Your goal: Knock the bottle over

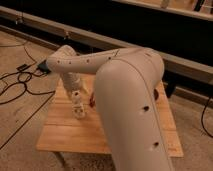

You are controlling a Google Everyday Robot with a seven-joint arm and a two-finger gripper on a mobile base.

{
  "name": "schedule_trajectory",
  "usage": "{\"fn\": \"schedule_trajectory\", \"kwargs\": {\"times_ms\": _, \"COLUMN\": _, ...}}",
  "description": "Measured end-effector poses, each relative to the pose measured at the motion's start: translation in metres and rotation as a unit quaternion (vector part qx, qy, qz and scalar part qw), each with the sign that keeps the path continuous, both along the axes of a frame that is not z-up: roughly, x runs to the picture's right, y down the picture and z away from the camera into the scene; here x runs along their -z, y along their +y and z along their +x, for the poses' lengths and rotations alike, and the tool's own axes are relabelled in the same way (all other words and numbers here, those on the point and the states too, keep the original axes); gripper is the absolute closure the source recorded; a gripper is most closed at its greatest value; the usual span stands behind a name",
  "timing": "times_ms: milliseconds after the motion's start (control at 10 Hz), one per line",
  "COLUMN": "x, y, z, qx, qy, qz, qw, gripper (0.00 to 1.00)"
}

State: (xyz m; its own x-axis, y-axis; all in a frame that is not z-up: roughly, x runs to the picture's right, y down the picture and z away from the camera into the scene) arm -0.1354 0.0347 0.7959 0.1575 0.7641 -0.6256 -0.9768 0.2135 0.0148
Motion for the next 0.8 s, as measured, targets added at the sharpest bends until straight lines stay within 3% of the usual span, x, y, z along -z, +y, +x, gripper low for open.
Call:
{"fn": "schedule_trajectory", "kwargs": {"times_ms": 300, "x": 0.005, "y": -0.024, "z": 0.042, "qx": 0.027, "qy": 0.047, "qz": 0.008, "qw": 0.9985, "gripper": 0.35}}
{"fn": "schedule_trajectory", "kwargs": {"times_ms": 600, "x": 0.024, "y": -0.034, "z": 0.081, "qx": 0.036, "qy": 0.08, "qz": 0.009, "qw": 0.9961, "gripper": 0.35}}
{"fn": "schedule_trajectory", "kwargs": {"times_ms": 800, "x": 0.036, "y": -0.03, "z": 0.101, "qx": 0.034, "qy": 0.095, "qz": 0.005, "qw": 0.9948, "gripper": 0.35}}
